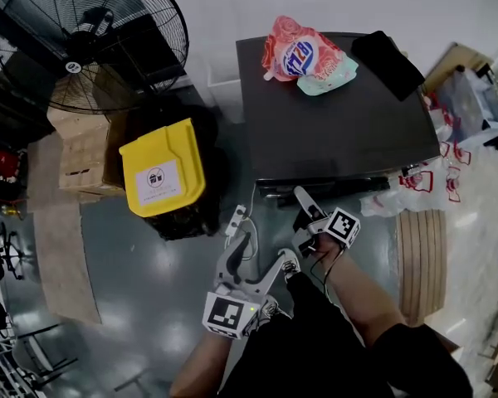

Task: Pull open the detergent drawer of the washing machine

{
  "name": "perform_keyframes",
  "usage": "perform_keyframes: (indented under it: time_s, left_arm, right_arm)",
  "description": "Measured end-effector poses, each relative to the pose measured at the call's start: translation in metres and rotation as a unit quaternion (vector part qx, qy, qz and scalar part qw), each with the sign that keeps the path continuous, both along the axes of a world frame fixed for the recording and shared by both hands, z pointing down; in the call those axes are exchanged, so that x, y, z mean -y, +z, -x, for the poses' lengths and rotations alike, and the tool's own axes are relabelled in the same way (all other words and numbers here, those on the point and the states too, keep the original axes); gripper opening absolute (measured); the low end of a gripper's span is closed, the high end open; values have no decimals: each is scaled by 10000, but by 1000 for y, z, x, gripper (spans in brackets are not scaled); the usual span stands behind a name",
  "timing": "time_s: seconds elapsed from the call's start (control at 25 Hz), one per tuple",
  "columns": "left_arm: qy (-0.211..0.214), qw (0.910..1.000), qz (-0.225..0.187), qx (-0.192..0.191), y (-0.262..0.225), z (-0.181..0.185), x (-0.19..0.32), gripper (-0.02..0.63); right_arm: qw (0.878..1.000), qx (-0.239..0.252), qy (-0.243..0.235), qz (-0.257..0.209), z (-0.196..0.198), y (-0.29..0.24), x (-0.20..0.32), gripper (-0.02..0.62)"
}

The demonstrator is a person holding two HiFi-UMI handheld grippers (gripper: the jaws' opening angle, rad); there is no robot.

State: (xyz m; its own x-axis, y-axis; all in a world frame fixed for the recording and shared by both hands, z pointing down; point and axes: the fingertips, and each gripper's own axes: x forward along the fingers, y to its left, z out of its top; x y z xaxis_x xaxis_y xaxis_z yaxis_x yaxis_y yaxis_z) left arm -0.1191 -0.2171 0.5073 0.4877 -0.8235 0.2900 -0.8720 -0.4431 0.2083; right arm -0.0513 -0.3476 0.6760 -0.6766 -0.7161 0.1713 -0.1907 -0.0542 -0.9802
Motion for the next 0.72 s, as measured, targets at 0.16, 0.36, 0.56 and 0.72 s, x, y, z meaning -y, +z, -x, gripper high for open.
perform_keyframes:
  time_s: [0.16, 0.36, 0.56, 0.72]
  left_arm:
    - [-17, 10000, 74, -20, 5, 0, 7, 293]
    - [-13, 9999, 127, -26, 10, -1, 13, 292]
    - [19, 9998, 166, -46, 14, -4, 17, 291]
    - [-10, 9999, 158, -43, 13, -5, 18, 292]
  right_arm:
    - [10000, 59, -33, 29, 4, 6, 9, 531]
    - [9999, 139, -13, -64, 5, 3, 15, 515]
    - [9998, 161, 84, -33, 6, 1, 22, 491]
    - [9999, 94, 9, -92, 5, 3, 20, 486]
